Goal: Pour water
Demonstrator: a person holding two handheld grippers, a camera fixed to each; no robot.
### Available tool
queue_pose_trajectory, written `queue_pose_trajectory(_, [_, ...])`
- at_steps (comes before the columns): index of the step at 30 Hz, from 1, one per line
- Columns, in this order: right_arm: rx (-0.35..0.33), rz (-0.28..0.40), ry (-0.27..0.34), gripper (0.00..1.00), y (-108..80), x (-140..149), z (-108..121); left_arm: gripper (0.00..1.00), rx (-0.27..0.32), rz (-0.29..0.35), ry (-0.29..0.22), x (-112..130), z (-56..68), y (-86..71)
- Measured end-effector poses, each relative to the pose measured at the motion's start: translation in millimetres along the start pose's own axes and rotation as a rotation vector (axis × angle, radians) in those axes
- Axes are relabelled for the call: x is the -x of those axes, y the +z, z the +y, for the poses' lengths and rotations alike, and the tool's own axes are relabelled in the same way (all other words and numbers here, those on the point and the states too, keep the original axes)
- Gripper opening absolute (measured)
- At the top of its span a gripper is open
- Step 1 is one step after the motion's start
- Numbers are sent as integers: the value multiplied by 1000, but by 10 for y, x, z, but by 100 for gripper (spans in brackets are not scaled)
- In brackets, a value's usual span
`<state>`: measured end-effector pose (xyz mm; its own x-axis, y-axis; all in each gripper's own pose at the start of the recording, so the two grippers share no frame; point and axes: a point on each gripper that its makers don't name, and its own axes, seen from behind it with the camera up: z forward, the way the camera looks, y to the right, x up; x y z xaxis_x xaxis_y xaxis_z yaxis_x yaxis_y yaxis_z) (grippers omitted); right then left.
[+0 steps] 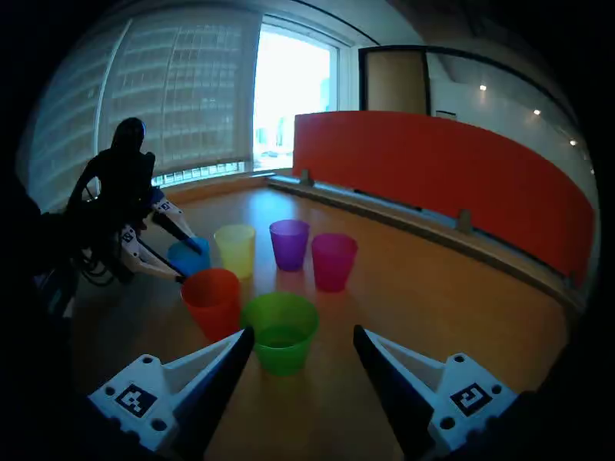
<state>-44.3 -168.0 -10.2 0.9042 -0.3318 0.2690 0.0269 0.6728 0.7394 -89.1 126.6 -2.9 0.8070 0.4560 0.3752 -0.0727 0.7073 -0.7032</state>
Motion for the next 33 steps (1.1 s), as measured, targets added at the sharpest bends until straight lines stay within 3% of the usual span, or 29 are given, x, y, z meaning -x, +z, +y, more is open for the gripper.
queue_pose_trajectory(15, [-33, -40, -5, 100, 121, 141, -107, 85, -20, 24, 5, -77, -48, -124])
queue_pose_trajectory(33, [-72, -88, -9, 100, 480, 224, -241, 85, -42, 61, 5, -148, -42, -296])
